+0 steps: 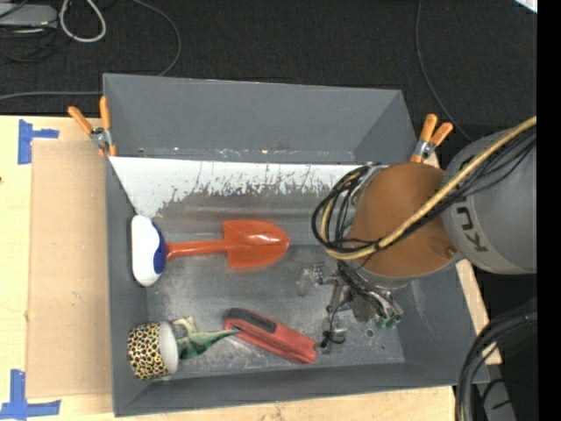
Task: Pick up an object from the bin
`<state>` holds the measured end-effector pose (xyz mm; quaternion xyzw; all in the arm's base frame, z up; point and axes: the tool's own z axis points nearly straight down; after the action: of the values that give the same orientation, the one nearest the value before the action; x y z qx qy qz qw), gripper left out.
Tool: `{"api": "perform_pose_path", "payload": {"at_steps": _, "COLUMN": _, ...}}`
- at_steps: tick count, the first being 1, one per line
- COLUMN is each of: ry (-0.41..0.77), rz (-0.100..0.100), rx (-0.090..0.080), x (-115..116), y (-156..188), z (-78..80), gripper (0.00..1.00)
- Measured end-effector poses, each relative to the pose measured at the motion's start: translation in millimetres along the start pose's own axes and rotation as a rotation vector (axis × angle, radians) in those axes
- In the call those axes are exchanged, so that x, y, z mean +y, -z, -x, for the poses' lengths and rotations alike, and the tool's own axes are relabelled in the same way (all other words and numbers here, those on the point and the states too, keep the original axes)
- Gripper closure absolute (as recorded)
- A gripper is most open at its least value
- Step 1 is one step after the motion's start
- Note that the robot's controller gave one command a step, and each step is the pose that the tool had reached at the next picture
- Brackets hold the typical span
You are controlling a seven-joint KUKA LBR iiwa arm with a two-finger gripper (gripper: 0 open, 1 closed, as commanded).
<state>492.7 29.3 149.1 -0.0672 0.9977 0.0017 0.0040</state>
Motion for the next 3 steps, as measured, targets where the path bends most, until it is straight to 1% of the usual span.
{"api": "perform_pose_path", "payload": {"at_steps": 1, "ry": -0.012, "rz": -0.002, "rx": 0.001, "x": 30.3, "y": -80.5, "z": -4.3, "gripper": 0.00}}
{"api": "perform_pose_path", "payload": {"at_steps": 2, "ry": 0.050, "rz": -0.004, "rx": -0.011, "x": 10.8, "y": -78.5, "z": -18.3, "gripper": 1.00}}
{"api": "perform_pose_path", "payload": {"at_steps": 3, "ry": 0.051, "rz": -0.005, "rx": -0.011, "x": 10.9, "y": -78.5, "z": -18.2, "gripper": 1.00}}
